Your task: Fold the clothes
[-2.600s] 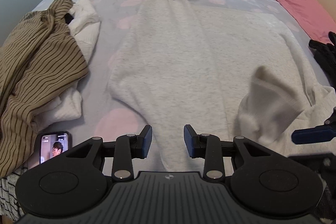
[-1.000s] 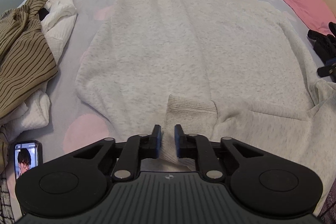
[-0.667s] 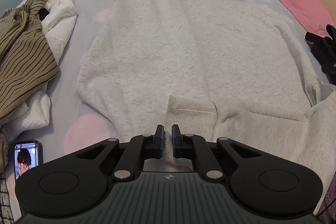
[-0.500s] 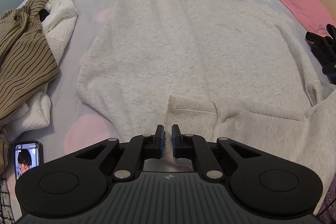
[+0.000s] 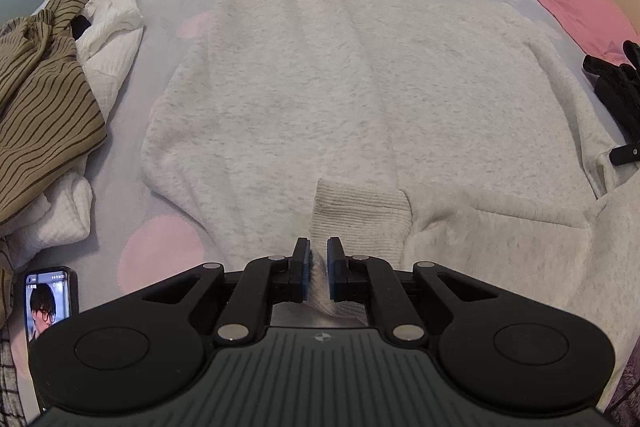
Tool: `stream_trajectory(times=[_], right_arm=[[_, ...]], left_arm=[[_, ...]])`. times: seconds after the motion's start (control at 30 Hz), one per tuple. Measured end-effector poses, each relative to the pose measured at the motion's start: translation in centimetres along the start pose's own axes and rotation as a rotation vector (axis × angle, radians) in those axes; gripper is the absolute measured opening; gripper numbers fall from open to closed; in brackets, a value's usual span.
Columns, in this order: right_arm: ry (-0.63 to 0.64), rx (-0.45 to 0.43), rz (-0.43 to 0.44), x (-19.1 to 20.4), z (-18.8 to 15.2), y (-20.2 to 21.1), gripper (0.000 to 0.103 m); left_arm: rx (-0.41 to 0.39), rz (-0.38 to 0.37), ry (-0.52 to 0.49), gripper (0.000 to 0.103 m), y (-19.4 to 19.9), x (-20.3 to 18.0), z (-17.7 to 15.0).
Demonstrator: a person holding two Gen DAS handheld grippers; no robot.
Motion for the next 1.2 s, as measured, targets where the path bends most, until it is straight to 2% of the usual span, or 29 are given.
stream_trajectory(times=[0.17,0.37,0.47,0.57,0.63,0.87,0.93,1.0,1.07,1.1,1.17,1.2], right_arm=[[0.026,-0.035,-0.037,-0.9,-0.1,1.1,0.01],[-0.006,-0.076,-0.098,-3.9,-0.5,3.2,0.009],[-0.017,-0.043,-0.119,-5.7,-1.3,2.8,0.008],[-0.047,0.021,-0.127,-7.3,-2.3,0.6,0.008],[-0.067,0.033,-0.122,-7.9,-2.6,-0.3,0.008],[-0.147,0.024,-0.069,-9.4,-2.9,-1.0,0.012],[-0.152,0.021,-0.062,-9.7,-3.1,-1.0,0.017],[-0.138,0.017,-0.068,-9.6,-3.2,-1.0,0.02],[-0.124,0.013,-0.073,-9.4,-3.2,-1.0,0.021],[-0.119,0.011,-0.074,-9.4,-3.2,-1.0,0.024],[-0.114,0.009,-0.079,-9.1,-3.3,-0.9,0.026],[-0.11,0.01,-0.082,-9.0,-3.2,-0.9,0.028]], left_arm=[[-0.038,0.013,-0.034,0.002,0.6,-0.6,0.2],[-0.127,-0.06,-0.044,0.002,2.3,-1.5,0.9],[-0.179,-0.113,-0.039,0.002,3.1,-1.8,1.2],[-0.208,-0.102,-0.045,0.001,3.5,-2.0,1.5],[-0.208,-0.079,-0.051,0.001,3.4,-1.9,1.7],[-0.146,-0.112,-0.014,0.002,2.4,-1.1,2.3],[-0.128,-0.122,-0.004,0.002,2.2,-0.9,2.5],[-0.111,-0.131,0.007,0.005,1.9,-0.7,2.7],[-0.093,-0.141,0.017,0.024,1.7,-0.5,2.8],[-0.084,-0.146,0.022,0.03,1.5,-0.4,2.9],[-0.066,-0.155,0.033,0.05,1.3,-0.1,3.1],[-0.05,-0.164,0.032,0.052,0.9,-0.2,3.1]])
Point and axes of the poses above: each gripper's, at about its wrist camera, not at the fingertips, and y roughly against the way its jaws point, x to its left, z to its top, the point moved 2 cm from there along -y, roughly the way its jaws point, and after that the axes turned 2 degrees about -x, right-handed, at the moved point
